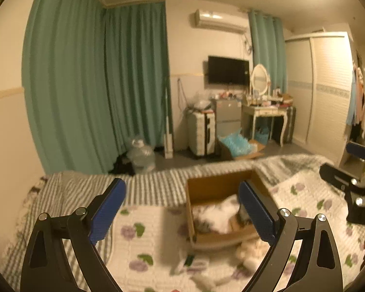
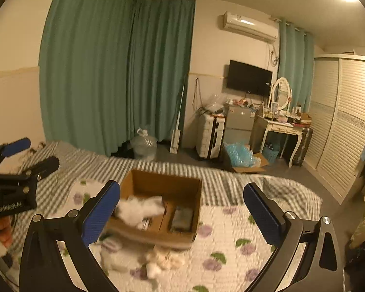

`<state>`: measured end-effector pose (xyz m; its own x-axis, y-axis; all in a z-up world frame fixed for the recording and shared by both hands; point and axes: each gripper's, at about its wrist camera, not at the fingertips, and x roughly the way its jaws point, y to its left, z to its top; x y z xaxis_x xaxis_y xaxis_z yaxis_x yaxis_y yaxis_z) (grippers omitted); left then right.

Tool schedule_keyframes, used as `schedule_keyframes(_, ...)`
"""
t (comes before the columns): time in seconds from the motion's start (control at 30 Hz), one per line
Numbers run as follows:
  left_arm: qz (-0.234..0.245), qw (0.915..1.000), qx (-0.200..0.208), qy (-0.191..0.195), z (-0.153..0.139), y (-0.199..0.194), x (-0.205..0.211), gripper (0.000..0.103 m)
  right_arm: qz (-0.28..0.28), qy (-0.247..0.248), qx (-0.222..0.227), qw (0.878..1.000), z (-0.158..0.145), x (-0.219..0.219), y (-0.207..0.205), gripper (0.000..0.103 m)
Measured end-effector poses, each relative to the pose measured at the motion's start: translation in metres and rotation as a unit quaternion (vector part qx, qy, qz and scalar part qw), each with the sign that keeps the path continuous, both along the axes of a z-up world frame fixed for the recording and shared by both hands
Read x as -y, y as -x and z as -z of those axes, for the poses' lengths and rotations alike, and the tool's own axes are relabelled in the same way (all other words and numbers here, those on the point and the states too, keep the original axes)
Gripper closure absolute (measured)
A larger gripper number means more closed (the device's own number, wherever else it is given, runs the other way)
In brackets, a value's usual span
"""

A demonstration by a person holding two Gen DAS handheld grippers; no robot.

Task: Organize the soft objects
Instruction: 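Drop the blue tissue pack and grey plush into the box with both grippers, then grasp a white sock with the right gripper while the left grasps another sock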

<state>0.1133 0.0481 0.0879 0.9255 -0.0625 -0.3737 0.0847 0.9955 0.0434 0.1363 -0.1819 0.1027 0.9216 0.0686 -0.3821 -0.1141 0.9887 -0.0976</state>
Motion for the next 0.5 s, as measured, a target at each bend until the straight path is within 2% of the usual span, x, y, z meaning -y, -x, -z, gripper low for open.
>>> schedule_keyframes(0.13, -0.019, 0.9993, -0.033, -0.006, 0.040, 0.003, 0.000, 0.008, -0.013, -0.010, -0.034, 0.999, 0.052, 0.001, 0.008, 0.001)
schedule_keyframes(0.3, -0.028, 0.9971, -0.067, -0.022, 0.085, -0.001, 0.009, 0.008, -0.018, -0.024, -0.079, 0.996, 0.110, 0.003, -0.005, 0.001)
schedule_keyframes(0.37, -0.030, 0.9972, -0.068, -0.013, 0.104, 0.003, 0.010, 0.008, -0.015, -0.023, -0.089, 0.996, 0.134, 0.004, -0.012, 0.001)
schedule_keyframes(0.5, -0.021, 0.9938, -0.109, -0.007, 0.140, -0.009, 0.015, 0.008, -0.007, -0.030, -0.126, 0.992, 0.179, 0.009, -0.032, 0.001)
